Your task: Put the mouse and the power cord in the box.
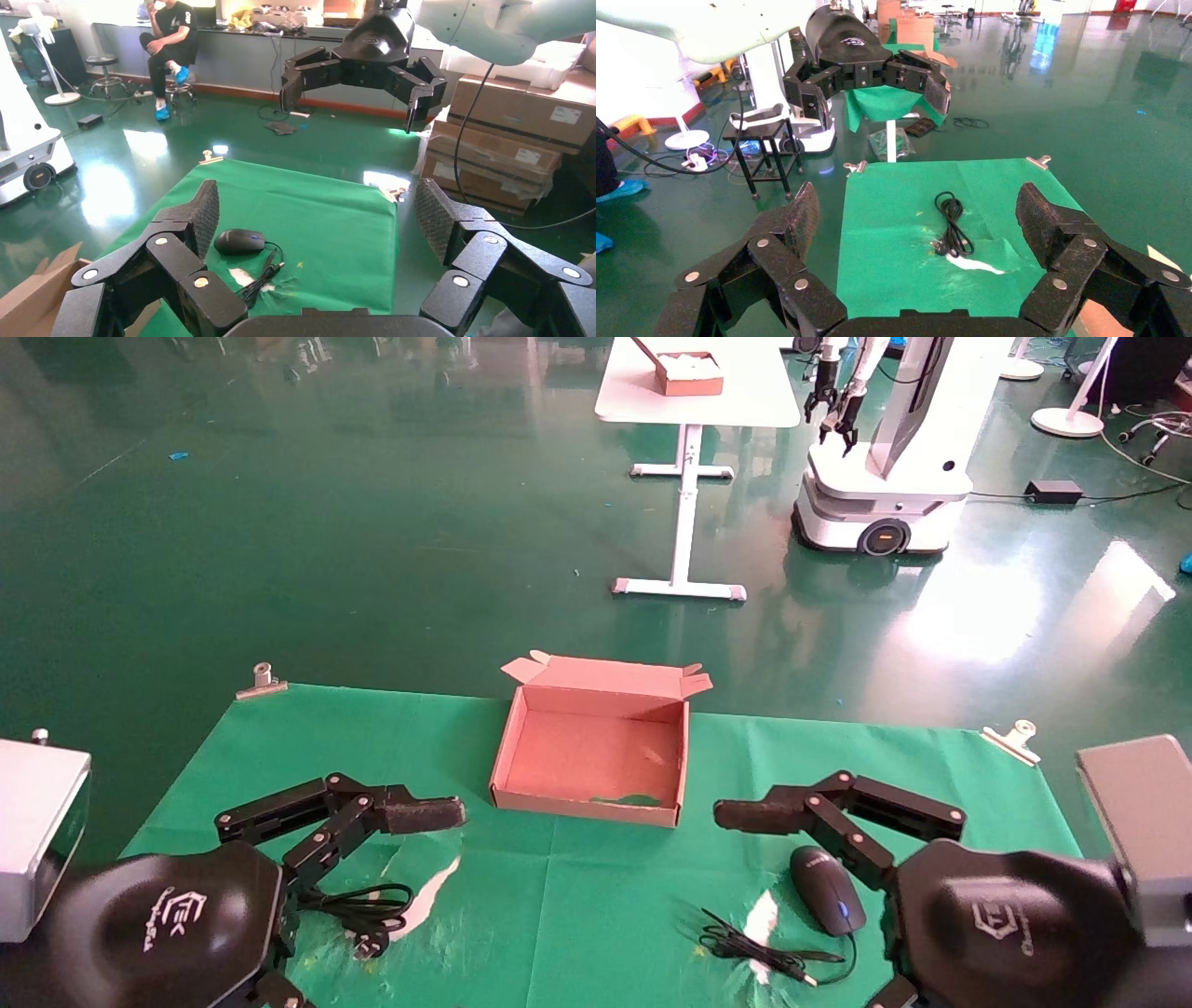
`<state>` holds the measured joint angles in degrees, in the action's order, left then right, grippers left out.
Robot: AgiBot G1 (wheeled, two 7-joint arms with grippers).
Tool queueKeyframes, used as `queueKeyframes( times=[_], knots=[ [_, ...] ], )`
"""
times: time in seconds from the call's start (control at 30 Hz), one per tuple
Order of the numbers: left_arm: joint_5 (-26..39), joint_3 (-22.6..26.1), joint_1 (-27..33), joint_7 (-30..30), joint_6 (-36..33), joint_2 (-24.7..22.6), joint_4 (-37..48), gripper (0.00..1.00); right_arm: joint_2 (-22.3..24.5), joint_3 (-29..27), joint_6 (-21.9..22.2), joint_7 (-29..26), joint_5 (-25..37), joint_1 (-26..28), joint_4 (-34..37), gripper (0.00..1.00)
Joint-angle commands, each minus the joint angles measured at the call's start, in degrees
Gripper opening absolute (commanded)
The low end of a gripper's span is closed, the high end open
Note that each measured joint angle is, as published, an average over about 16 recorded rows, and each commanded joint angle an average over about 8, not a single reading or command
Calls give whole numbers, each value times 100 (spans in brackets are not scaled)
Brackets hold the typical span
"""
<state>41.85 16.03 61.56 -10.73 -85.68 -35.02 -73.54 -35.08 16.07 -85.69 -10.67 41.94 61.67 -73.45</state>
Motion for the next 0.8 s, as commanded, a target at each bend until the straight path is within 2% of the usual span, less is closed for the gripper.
queueKeyframes(
  times=[0.03,0.6,0.8],
  knots=[
    [0,0,0,0,0,0,0,100,0,0,0,0,0,0,0,100],
    [30,9,7,13,-18,11,-20,100,4,2,0,-2,2,-7,4,100],
    [632,269,329,190,-248,-5,26,100,123,57,-81,96,158,-159,145,100]
  ],
)
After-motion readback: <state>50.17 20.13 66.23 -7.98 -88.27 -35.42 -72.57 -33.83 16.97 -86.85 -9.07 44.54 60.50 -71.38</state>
